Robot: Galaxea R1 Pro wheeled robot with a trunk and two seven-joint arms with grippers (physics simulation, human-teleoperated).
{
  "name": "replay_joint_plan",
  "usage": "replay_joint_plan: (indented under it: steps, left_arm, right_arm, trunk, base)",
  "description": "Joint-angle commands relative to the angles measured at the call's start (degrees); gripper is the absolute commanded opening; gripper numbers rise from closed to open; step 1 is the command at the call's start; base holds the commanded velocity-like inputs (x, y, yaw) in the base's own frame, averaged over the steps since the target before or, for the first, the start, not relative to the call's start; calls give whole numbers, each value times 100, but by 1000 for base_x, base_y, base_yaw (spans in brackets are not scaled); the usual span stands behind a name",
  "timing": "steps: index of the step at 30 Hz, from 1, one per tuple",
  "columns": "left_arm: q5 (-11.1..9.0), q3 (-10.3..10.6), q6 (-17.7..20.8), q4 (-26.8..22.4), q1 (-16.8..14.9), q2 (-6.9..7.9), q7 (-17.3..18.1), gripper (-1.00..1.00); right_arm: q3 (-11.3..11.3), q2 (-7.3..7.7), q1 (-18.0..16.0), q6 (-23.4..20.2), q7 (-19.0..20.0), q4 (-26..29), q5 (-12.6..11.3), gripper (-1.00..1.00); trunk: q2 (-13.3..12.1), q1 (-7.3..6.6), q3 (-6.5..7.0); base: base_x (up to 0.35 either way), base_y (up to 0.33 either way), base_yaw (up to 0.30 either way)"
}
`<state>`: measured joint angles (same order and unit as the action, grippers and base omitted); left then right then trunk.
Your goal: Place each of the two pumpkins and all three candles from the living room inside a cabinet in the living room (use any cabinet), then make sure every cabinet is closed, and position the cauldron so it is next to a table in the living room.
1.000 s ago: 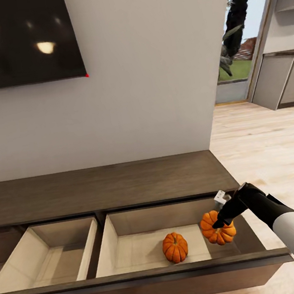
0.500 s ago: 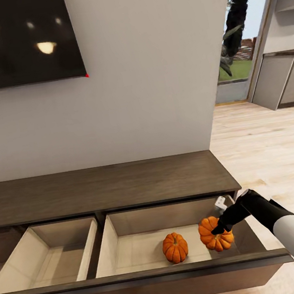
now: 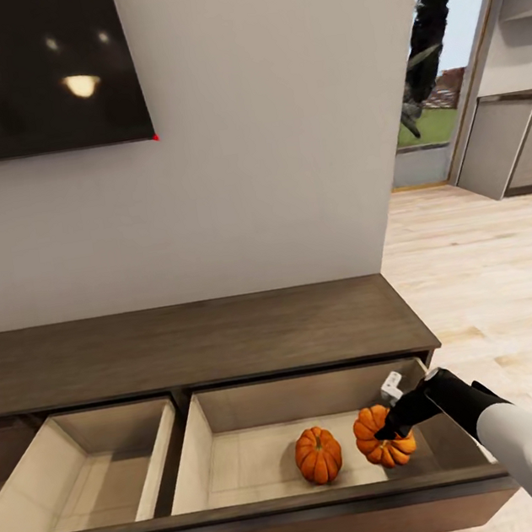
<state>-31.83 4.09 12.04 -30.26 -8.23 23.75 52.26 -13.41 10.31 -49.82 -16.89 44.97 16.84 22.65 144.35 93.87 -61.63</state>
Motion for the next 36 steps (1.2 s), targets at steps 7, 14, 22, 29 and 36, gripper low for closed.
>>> replay_joint_plan:
  steps: [7,14,22,29,36]
  left_arm:
    - [-61,30,45,2,-3,7,4,100]
    - [-61,30,44,3,-4,7,2,100]
    - [-61,30,44,2,-3,7,4,100]
    - [-61,30,38,1,-4,7,-3,100]
    - [-59,30,4,3,-3,7,-19,100]
  right_arm:
    - [5,-54,-1,27,-80,-103,43,-100]
    - [3,-258,-1,246,-484,-473,42,-100]
    - [5,-402,-1,419,-811,-705,53,-100]
    - [2,-487,-1,538,-1133,-911,47,-100]
    - [5,-506,-1,562,-1234,-954,57,-100]
  trunk:
    - [2,0,-5]
    - [2,0,-5]
    - [2,0,-5]
    - [2,0,-5]
    - [2,0,-5]
  base:
    - [33,0,0]
    - [127,-5,0]
    - [41,-1,0]
    - [121,0,0]
    - [29,0,0]
